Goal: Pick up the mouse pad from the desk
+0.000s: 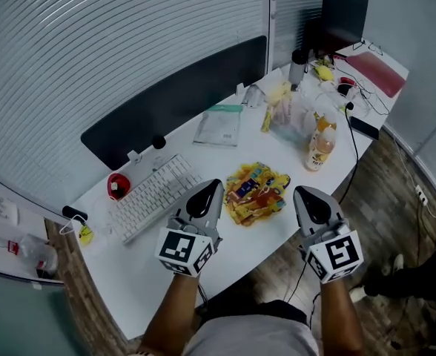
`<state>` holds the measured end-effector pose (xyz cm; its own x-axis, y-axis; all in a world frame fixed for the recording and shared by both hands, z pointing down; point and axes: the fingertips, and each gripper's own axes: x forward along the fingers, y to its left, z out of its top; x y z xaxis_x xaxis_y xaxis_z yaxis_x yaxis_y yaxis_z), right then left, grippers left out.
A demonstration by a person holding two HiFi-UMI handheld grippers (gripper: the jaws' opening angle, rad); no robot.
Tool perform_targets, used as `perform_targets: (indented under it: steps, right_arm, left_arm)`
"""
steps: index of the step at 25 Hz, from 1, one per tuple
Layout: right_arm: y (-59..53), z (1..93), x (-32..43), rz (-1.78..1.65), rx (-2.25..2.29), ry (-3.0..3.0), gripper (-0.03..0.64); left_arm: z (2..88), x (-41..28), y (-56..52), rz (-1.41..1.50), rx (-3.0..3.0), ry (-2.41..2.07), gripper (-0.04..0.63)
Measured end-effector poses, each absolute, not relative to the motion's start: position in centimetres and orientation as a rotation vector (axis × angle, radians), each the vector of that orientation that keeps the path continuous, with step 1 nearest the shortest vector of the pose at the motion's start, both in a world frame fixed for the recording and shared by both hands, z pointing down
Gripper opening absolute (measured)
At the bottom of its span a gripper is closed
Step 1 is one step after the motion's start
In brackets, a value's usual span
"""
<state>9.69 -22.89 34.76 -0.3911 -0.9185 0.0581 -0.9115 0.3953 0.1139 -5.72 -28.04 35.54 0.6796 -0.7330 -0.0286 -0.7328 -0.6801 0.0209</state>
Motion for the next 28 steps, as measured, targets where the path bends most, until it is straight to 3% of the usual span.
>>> perform_targets:
  steps: [20, 25, 28]
  right_arm:
    - [-28.8, 42.4, 10.6, 0.121, 1.499, -2.434, 0.014]
    - [-29.9, 45.4, 11.0, 0.219, 1.427, -2.397, 0.019]
    - [-30.3, 47.4, 11.4, 0.272, 1.376, -2.366, 0.134]
  left_arm:
    - [44.1, -4.2, -32.5, 0.298, 2.645, -1.222, 0.023]
    - [46.8, -3.8, -32.5, 0.408, 2.554, -1.213, 0.168]
    - [48.6, -3.7, -32.3, 0.47, 2.494, -1.213, 0.204]
